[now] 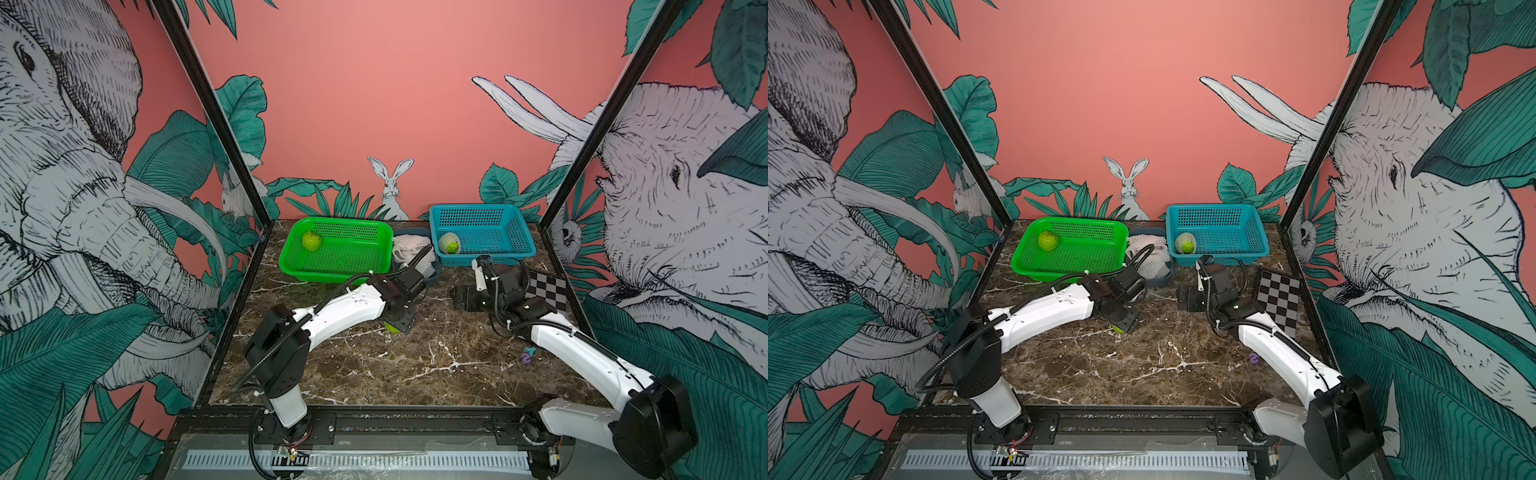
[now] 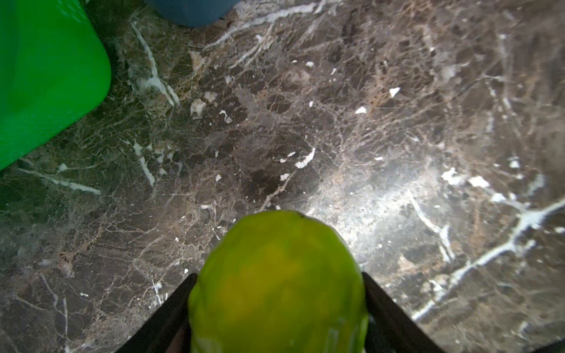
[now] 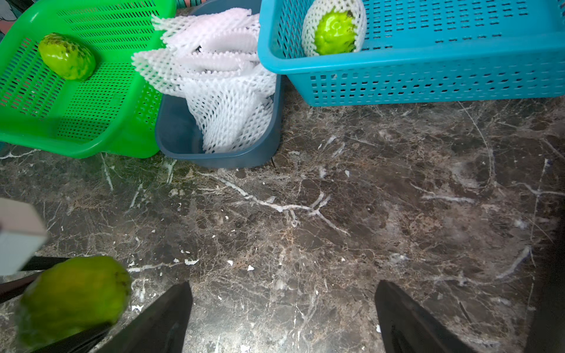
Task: Sleeve custard apples in foam nets
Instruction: Place the custard apple at the center of the board.
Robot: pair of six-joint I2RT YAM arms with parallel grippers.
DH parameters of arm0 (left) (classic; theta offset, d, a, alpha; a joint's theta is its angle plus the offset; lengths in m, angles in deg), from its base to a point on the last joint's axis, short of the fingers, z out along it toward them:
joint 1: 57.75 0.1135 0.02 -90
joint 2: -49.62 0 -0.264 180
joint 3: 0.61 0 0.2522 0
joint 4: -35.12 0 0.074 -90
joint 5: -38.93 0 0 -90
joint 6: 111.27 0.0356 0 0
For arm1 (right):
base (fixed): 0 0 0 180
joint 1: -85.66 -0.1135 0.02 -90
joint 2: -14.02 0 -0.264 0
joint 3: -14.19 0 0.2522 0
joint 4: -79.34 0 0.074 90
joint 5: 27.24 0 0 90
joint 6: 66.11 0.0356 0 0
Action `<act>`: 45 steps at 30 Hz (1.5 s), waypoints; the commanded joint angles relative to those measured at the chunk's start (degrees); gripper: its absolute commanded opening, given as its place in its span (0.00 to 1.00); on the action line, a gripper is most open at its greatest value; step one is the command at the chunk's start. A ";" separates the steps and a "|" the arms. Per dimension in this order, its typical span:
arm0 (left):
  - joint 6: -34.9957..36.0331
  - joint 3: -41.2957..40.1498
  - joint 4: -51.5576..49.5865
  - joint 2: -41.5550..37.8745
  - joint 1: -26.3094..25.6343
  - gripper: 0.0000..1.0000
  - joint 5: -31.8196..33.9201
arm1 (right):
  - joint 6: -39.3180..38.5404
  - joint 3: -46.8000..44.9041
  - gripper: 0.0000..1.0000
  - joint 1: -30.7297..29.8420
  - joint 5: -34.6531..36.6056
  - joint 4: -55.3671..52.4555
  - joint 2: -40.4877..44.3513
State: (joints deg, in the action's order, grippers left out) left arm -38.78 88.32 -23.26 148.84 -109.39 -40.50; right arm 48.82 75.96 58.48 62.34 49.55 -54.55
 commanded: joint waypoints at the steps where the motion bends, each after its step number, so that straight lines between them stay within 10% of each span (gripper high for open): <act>1: -2.45 -0.72 1.64 1.66 -0.86 0.62 5.71 | 1.27 -0.37 0.95 0.48 0.44 1.98 1.17; 23: -4.02 6.42 -5.51 10.35 -5.76 0.87 12.12 | 1.61 -0.54 0.96 2.22 -0.23 2.14 2.31; 45: -5.68 6.83 -8.40 -6.27 -4.95 0.90 15.31 | -0.45 6.34 0.87 3.14 -5.27 -1.25 -0.24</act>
State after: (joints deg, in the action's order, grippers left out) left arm -42.26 94.92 -29.30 148.40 -114.87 -27.52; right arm 49.08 79.32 62.07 59.28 48.41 -52.85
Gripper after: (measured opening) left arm 0.905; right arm 0.878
